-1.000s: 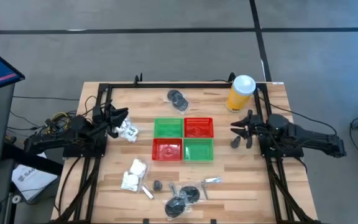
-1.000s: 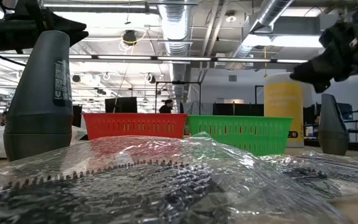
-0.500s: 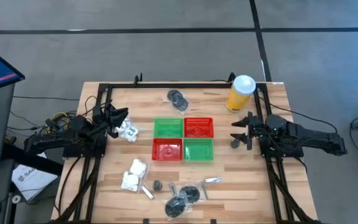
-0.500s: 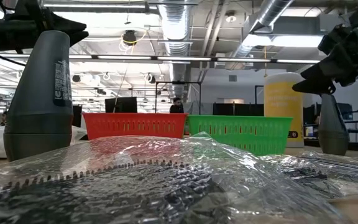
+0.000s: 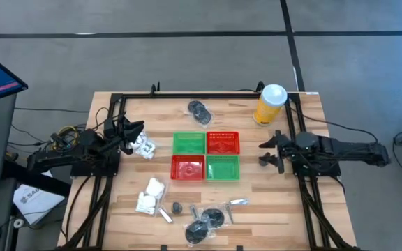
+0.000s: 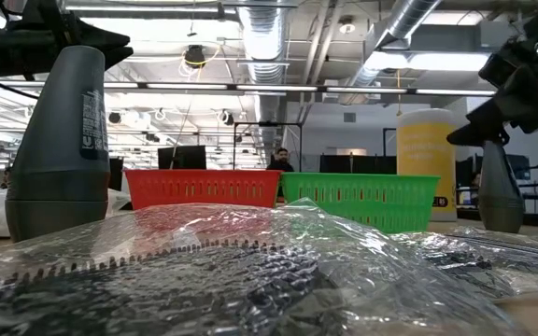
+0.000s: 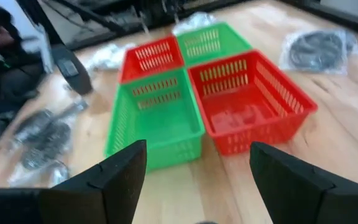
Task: Pick & Place Travel size toiletries
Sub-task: Put the dark gray deodorant into the right green basket
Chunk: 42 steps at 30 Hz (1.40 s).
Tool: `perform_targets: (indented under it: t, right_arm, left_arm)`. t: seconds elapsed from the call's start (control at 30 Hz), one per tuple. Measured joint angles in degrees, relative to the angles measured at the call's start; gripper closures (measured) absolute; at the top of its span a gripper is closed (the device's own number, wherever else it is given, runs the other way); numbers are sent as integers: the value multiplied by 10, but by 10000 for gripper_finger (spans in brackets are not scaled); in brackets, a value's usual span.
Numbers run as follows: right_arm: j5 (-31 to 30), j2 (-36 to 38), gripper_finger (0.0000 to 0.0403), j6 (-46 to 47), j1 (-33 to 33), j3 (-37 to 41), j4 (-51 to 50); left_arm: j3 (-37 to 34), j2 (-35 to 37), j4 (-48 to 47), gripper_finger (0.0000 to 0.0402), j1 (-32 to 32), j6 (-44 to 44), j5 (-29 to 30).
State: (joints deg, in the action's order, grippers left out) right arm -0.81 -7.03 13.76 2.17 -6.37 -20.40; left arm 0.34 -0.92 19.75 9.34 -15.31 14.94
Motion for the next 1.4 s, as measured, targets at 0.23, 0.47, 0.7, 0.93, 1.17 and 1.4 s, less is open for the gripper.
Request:
perform_targets:
  t: [0.23,0.47,0.7,0.93,1.17,1.4]
  right_arm:
    - [-20,-64,131,1,-2,0,-2]
    - [-21,-102,131,14,-2,0,-2]
    - [-22,-135,131,35,-2,0,-2]
    - [-22,-173,131,43,-2,0,3]
    - [-22,-204,136,43,-2,1,23]
    - [-22,-219,202,43,-2,1,28]
  left_arm:
    - [0,0,0,314,0,0,0]
    - [0,0,0,314,0,0,0]
    - [0,0,0,314,0,0,0]
    - [0,0,0,314,0,0,0]
    - [0,0,0,314,0,0,0]
    - [0,0,0,314,0,0,0]
